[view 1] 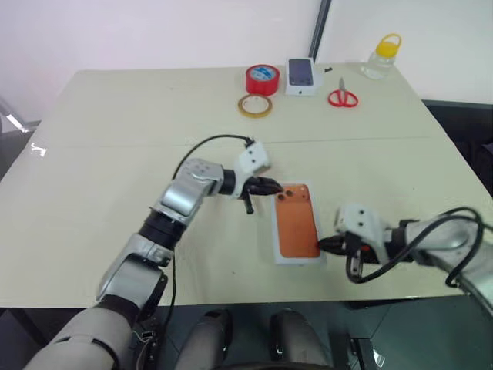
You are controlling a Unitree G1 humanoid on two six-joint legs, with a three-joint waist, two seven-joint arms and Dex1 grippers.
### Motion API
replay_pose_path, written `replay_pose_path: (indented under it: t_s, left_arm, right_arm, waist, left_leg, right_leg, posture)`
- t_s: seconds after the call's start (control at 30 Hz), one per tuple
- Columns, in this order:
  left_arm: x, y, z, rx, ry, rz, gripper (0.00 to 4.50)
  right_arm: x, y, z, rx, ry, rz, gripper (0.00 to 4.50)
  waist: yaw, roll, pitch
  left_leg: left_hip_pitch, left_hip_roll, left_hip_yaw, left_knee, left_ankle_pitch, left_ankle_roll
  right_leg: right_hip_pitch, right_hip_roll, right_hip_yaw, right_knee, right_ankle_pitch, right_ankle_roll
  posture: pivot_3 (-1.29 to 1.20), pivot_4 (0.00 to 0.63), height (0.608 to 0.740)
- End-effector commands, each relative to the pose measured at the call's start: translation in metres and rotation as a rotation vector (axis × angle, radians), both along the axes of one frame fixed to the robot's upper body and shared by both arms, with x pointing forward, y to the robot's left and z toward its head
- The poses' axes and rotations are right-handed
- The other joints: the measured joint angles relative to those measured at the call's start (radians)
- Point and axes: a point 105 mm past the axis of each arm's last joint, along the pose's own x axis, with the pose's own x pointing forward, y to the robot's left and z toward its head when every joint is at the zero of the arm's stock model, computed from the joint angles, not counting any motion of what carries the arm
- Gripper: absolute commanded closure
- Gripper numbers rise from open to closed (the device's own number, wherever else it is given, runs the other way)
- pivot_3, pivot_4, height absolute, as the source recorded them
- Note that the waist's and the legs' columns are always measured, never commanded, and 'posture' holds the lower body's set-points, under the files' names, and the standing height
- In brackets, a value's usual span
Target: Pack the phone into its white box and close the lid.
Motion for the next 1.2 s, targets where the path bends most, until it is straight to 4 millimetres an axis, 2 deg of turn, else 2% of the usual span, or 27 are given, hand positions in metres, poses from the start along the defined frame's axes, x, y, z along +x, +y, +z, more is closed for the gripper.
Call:
replay_pose_path:
  t_s: [0.03,0.1,0.17,0.23,0.37,0.47,0.57,0.67,0.77,0.83,1.03,1.2]
  left_arm:
    - [-0.002,-0.002,-0.006,0.066,-0.028,-0.032,4.07]
    - [-0.002,0.000,-0.017,0.111,-0.027,-0.031,4.07]
    - [-0.001,0.000,-0.020,0.114,-0.029,-0.018,4.07]
    - [0.006,0.002,-0.009,0.061,-0.043,0.024,4.07]
    - [0.024,0.024,0.024,-0.063,-0.109,0.141,4.07]
    - [0.033,0.056,0.043,-0.128,-0.156,0.265,4.07]
    - [0.032,0.110,0.052,-0.173,-0.182,0.427,4.07]
    - [0.024,0.144,0.046,-0.160,-0.181,0.548,4.07]
    - [0.015,0.183,0.037,-0.181,-0.146,0.694,4.07]
    - [0.009,0.200,0.030,-0.202,-0.115,0.782,4.07]
    - [-0.016,0.225,0.008,-0.212,-0.100,0.907,4.07]
    - [-0.022,0.229,0.005,-0.261,-0.116,0.960,4.07]
  right_arm:
    - [-0.008,-0.002,-0.009,-0.047,0.009,-0.005,4.44]
    - [-0.006,-0.007,-0.013,-0.074,0.001,-0.035,4.44]
    - [-0.002,-0.009,-0.011,-0.079,-0.024,-0.056,4.44]
    - [0.009,-0.011,-0.001,-0.051,-0.091,-0.088,4.44]
    - [0.038,-0.018,0.030,0.044,-0.299,-0.173,4.44]
    - [0.060,-0.034,0.046,0.091,-0.380,-0.263,4.44]
    - [0.085,-0.047,0.062,0.220,-0.421,-0.365,4.44]
    - [0.097,-0.059,0.070,0.304,-0.421,-0.400,4.44]
    - [0.110,-0.063,0.073,0.353,-0.430,-0.416,4.44]
    - [0.115,-0.064,0.073,0.383,-0.429,-0.404,4.44]
    - [0.114,-0.052,0.064,0.440,-0.353,-0.315,4.44]
    - [0.113,-0.047,0.060,0.470,-0.305,-0.265,4.44]
  waist:
    - [0.001,0.000,0.000]
    - [0.003,0.000,0.000]
    - [0.004,-0.003,-0.002]
    - [0.003,-0.003,-0.002]
    - [-0.002,-0.004,-0.002]
    - [-0.002,-0.004,-0.002]
    - [-0.008,-0.004,-0.002]
    - [0.000,-0.004,-0.002]
    - [0.005,-0.004,-0.002]
    - [0.004,-0.004,-0.002]
    - [-0.003,-0.003,-0.002]
    - [0.001,-0.003,-0.002]
  left_leg:
    - [0.000,0.000,0.000,0.000,0.000,0.000]
    - [0.002,0.000,0.000,0.000,0.000,0.000]
    - [0.002,0.000,0.000,0.000,0.000,0.000]
    - [0.003,0.000,0.000,0.000,0.000,0.000]
    - [0.003,0.000,0.000,0.000,0.000,0.000]
    - [0.002,0.001,0.000,-0.001,0.001,-0.001]
    - [0.002,0.001,0.000,-0.002,0.001,-0.001]
    - [0.003,0.001,0.000,-0.002,0.001,-0.002]
    - [0.002,0.000,0.000,-0.001,0.001,-0.001]
    - [0.002,0.000,0.000,-0.001,0.001,-0.001]
    - [0.002,0.000,0.000,-0.002,0.001,-0.001]
    - [0.002,0.001,0.000,-0.001,0.001,-0.001]
  right_leg:
    - [0.000,0.000,0.000,0.000,0.000,0.000]
    - [0.002,0.000,0.000,0.000,0.000,0.000]
    - [0.003,0.000,0.000,-0.001,0.000,0.000]
    - [0.004,0.000,0.000,-0.001,0.000,0.000]
    - [0.003,0.000,0.000,0.000,0.000,0.000]
    - [0.000,0.001,0.001,0.001,0.000,0.000]
    - [0.000,0.001,0.001,0.001,0.000,0.000]
    - [0.000,0.001,0.002,0.001,0.000,0.000]
    - [0.001,0.000,0.001,0.001,0.000,0.000]
    - [0.000,0.000,0.001,0.000,0.000,0.000]
    - [0.000,0.000,0.002,0.001,0.000,0.000]
    - [0.000,0.000,0.001,0.001,0.000,0.000]
  posture:
    - [0.00,0.150,0.740]
    - [0.00,0.150,0.740]
    - [0.00,0.150,0.740]
    - [0.00,0.150,0.740]
    - [0.00,0.150,0.740]
    - [0.00,0.150,0.740]
    - [0.00,0.150,0.740]
    - [0.00,0.150,0.740]
    - [0.00,0.150,0.740]
    - [0.00,0.150,0.740]
    - [0.00,0.150,0.740]
    - [0.00,0.150,0.740]
